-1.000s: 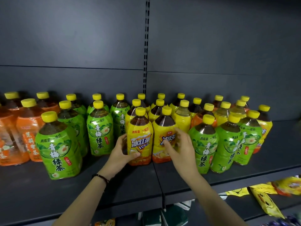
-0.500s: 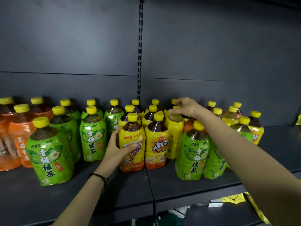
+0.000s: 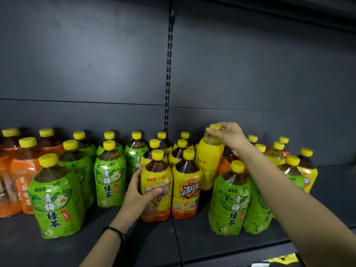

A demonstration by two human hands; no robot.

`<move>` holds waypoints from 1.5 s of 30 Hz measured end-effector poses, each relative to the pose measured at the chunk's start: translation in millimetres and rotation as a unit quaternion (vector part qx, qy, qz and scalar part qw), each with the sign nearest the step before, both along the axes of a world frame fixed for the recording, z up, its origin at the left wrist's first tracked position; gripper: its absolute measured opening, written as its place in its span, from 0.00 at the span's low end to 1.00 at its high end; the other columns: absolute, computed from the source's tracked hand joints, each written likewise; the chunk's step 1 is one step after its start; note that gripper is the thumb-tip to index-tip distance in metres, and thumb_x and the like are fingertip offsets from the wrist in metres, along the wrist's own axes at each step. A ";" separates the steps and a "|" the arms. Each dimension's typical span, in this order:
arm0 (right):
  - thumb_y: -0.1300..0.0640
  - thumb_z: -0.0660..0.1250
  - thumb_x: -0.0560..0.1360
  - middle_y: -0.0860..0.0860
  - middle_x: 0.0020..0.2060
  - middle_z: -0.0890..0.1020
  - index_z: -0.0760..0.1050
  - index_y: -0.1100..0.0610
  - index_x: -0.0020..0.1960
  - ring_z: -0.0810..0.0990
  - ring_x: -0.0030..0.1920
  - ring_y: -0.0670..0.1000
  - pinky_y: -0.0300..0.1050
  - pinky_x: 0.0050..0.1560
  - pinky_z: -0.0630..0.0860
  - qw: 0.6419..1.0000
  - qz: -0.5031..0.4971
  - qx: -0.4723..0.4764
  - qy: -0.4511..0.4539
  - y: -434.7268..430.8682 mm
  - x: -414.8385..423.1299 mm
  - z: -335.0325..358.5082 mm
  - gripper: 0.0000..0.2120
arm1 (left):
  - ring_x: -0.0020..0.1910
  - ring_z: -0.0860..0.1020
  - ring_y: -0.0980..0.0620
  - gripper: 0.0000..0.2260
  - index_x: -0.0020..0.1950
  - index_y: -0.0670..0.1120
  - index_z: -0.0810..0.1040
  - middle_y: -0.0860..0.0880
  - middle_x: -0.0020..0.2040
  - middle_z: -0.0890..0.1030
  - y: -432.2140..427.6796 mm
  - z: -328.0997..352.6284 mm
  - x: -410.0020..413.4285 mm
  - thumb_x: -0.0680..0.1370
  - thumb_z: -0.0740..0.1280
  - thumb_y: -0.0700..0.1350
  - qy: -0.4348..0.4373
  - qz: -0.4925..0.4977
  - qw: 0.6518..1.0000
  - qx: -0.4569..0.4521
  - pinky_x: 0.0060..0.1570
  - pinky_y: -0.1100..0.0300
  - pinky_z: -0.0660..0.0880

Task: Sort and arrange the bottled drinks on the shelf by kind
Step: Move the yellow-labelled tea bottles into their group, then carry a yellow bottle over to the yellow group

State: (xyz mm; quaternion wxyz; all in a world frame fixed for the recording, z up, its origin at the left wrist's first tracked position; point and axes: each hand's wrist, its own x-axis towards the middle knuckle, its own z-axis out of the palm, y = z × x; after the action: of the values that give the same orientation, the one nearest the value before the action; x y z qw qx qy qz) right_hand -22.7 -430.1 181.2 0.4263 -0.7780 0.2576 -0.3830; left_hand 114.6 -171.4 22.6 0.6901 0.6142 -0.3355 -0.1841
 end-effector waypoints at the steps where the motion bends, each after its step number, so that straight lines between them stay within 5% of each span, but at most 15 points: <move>1: 0.48 0.77 0.65 0.55 0.40 0.83 0.80 0.59 0.41 0.81 0.43 0.53 0.53 0.51 0.78 0.999 0.011 0.003 -0.043 10.3 -2.8 10.5 0.15 | 0.57 0.79 0.53 0.41 0.64 0.66 0.65 0.51 0.62 0.77 0.8 0.9 -0.3 0.55 0.81 0.56 0.002 -0.004 1.000 0.003 0.51 0.54 0.79; 4: 0.44 0.75 0.65 0.56 0.39 0.79 0.77 0.67 0.46 0.77 0.41 0.52 0.49 0.45 0.75 0.988 0.032 -0.029 -0.149 35.3 -8.8 45.3 0.26 | 0.64 0.74 0.53 0.46 0.67 0.66 0.62 0.52 0.68 0.71 4.4 8.9 -3.4 0.54 0.79 0.63 -0.036 0.024 0.999 0.018 0.59 0.47 0.76; 8: 0.54 0.70 0.74 0.51 0.43 0.83 0.78 0.57 0.46 0.82 0.44 0.47 0.40 0.44 0.78 0.968 0.062 -0.035 -0.240 73.2 -19.4 89.0 0.06 | 0.69 0.57 0.62 0.38 0.72 0.61 0.60 0.61 0.68 0.59 8.0 54.3 -23.9 0.67 0.76 0.54 -0.178 0.113 0.978 0.003 0.69 0.53 0.60; 11: 0.53 0.69 0.75 0.50 0.43 0.84 0.78 0.53 0.45 0.81 0.45 0.45 0.38 0.46 0.78 0.966 0.074 -0.075 -0.236 100.4 -24.0 99.8 0.03 | 0.69 0.58 0.65 0.36 0.72 0.62 0.60 0.60 0.70 0.61 4.7 101.3 -49.5 0.67 0.72 0.59 -0.264 0.077 0.961 -0.027 0.68 0.60 0.58; 16: 0.52 0.70 0.74 0.52 0.43 0.85 0.80 0.52 0.41 0.81 0.43 0.49 0.48 0.49 0.78 0.962 0.084 -0.052 -0.255 134.2 -35.4 98.0 0.06 | 0.70 0.65 0.57 0.48 0.74 0.60 0.54 0.56 0.71 0.66 -37.4 131.2 -95.7 0.60 0.76 0.65 -0.281 0.014 0.959 -0.025 0.68 0.52 0.68; 22: 0.48 0.72 0.71 0.54 0.47 0.85 0.80 0.53 0.44 0.82 0.49 0.51 0.56 0.59 0.77 0.960 0.124 -0.033 -0.251 147.9 -47.3 77.8 0.08 | 0.54 0.74 0.63 0.38 0.63 0.63 0.61 0.62 0.55 0.74 -24.5 115.9 -108.6 0.60 0.80 0.54 -0.225 0.096 0.966 -0.083 0.47 0.73 0.70; 27: 0.29 0.71 0.58 0.46 0.61 0.79 0.73 0.44 0.61 0.77 0.62 0.46 0.41 0.57 0.76 0.958 0.261 -0.007 -0.114 137.3 -53.7 34.5 0.36 | 0.57 0.78 0.56 0.39 0.66 0.55 0.68 0.55 0.58 0.79 12.6 102.9 -101.5 0.58 0.81 0.52 -0.122 0.020 0.989 -0.083 0.54 0.55 0.78; 33: 0.33 0.77 0.53 0.53 0.59 0.81 0.69 0.48 0.67 0.80 0.59 0.54 0.48 0.54 0.79 0.920 0.366 0.127 -0.058 150.4 -38.4 -20.8 0.46 | 0.51 0.81 0.59 0.35 0.61 0.56 0.70 0.54 0.53 0.82 56.5 79.1 -91.7 0.59 0.82 0.43 -0.060 -0.035 0.997 -0.033 0.43 0.64 0.78; 38: 0.35 0.78 0.54 0.52 0.58 0.81 0.72 0.48 0.64 0.80 0.59 0.53 0.46 0.52 0.79 0.910 0.385 0.147 -0.045 176.9 -15.8 -68.9 0.42 | 0.55 0.81 0.50 0.43 0.65 0.54 0.70 0.51 0.56 0.82 94.2 36.8 -74.1 0.52 0.83 0.55 -0.014 -0.016 1.000 0.013 0.48 0.57 0.79; 45: 0.50 0.74 0.64 0.43 0.52 0.83 0.72 0.45 0.61 0.81 0.55 0.42 0.40 0.50 0.79 0.901 0.403 0.162 -0.019 226.3 21.6 -104.0 0.27 | 0.58 0.80 0.48 0.42 0.66 0.52 0.70 0.48 0.59 0.81 144.0 2.9 -39.3 0.56 0.83 0.52 0.001 0.008 0.999 0.052 0.52 0.53 0.78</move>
State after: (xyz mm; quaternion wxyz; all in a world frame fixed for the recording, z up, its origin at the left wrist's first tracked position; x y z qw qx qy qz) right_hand -1.1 -203.8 77.2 0.6690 -0.7283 -0.0276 -0.1460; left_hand 75.2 -27.4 25.5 0.6591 0.6515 -0.3201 -0.1966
